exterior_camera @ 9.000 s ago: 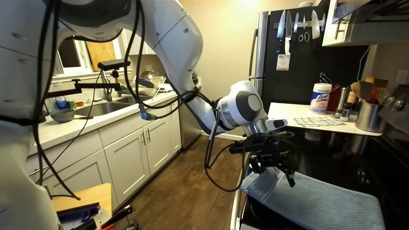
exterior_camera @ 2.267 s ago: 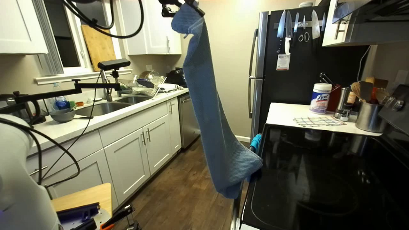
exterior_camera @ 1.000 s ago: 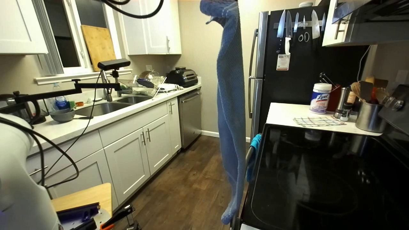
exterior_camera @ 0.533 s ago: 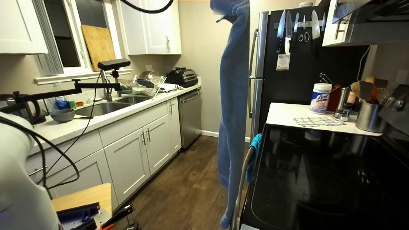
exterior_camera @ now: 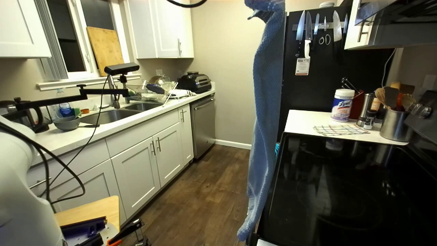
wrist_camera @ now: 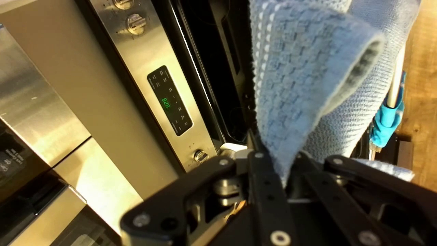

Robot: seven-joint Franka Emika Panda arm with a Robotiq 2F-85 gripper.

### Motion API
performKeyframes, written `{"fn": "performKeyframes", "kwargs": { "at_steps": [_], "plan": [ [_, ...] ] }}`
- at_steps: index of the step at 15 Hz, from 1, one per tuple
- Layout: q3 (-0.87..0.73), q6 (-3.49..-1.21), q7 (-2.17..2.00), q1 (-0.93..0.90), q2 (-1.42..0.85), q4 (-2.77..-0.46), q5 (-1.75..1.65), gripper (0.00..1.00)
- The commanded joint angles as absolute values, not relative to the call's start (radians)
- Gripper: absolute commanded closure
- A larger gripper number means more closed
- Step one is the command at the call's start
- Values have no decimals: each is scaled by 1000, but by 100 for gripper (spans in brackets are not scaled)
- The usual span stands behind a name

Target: Hang the light blue towel on the oven handle

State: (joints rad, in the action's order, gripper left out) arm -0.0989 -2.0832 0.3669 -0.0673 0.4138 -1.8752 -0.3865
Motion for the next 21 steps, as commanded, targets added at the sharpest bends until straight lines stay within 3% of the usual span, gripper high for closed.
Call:
{"fn": "performKeyframes", "kwargs": {
  "at_steps": [1, 9, 21],
  "plan": [
    [-73, -2039, 370, -43, 348, -1776, -353, 98],
    [-67, -2017, 365, -37, 285, -1685, -357, 98],
    [-68, -2095, 383, -36, 188, -1760, -352, 98]
  ]
}}
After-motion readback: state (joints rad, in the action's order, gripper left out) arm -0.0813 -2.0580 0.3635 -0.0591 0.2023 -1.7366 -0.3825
